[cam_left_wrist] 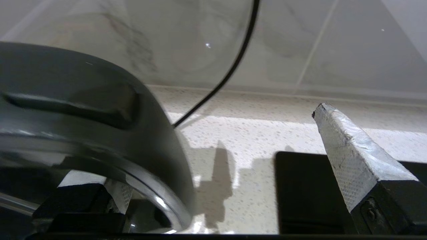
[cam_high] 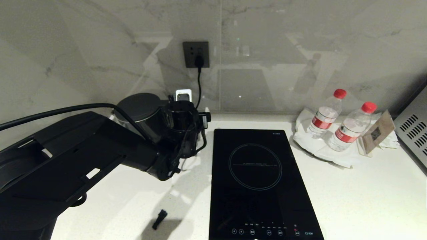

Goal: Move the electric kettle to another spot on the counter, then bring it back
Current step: Pick up the kettle

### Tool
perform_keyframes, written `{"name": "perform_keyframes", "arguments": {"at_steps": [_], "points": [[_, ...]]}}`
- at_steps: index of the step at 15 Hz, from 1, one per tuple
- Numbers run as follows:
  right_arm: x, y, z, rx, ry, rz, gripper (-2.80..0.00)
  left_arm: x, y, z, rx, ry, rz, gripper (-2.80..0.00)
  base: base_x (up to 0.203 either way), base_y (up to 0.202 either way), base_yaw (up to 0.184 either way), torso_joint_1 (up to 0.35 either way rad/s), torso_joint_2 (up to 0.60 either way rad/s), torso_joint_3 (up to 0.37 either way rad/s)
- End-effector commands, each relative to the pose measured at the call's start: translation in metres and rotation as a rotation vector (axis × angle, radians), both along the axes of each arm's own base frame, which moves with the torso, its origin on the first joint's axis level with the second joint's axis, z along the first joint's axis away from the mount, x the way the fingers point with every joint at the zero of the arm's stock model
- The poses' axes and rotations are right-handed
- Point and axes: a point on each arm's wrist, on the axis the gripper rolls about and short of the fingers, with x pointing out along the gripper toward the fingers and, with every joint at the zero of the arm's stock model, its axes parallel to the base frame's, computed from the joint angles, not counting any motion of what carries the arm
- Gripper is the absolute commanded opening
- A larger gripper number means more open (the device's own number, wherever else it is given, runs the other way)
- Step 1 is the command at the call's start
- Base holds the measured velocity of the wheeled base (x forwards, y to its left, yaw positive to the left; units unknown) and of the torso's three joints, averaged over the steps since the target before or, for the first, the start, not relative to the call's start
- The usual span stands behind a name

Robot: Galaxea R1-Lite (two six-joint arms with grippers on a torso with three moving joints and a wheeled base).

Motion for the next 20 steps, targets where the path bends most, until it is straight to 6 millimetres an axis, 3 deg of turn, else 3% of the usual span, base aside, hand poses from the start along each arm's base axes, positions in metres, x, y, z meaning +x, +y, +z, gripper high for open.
{"name": "perform_keyframes", "arguments": {"at_steps": [1, 6, 7, 20], "points": [[0.000, 0.000, 0.000, 0.000, 0.000, 0.000, -2.80, 0.000, 0.004, 0.004, -0.007, -0.011, 0.011, 0.00, 0.000, 0.000, 0.000, 0.000, 0.00, 0.000], [0.000, 0.000, 0.000, 0.000, 0.001, 0.000, -2.80, 0.001, 0.006, 0.006, -0.008, -0.014, 0.015, 0.00, 0.000, 0.000, 0.000, 0.000, 0.00, 0.000], [0.000, 0.000, 0.000, 0.000, 0.000, 0.000, -2.80, 0.000, 0.006, 0.006, -0.009, -0.015, 0.016, -2.80, 0.000, 0.000, 0.000, 0.000, 0.00, 0.000], [0.000, 0.000, 0.000, 0.000, 0.000, 0.000, -2.80, 0.005, 0.020, 0.013, -0.017, -0.027, 0.053, -2.80, 0.000, 0.000, 0.000, 0.000, 0.00, 0.000]]}}
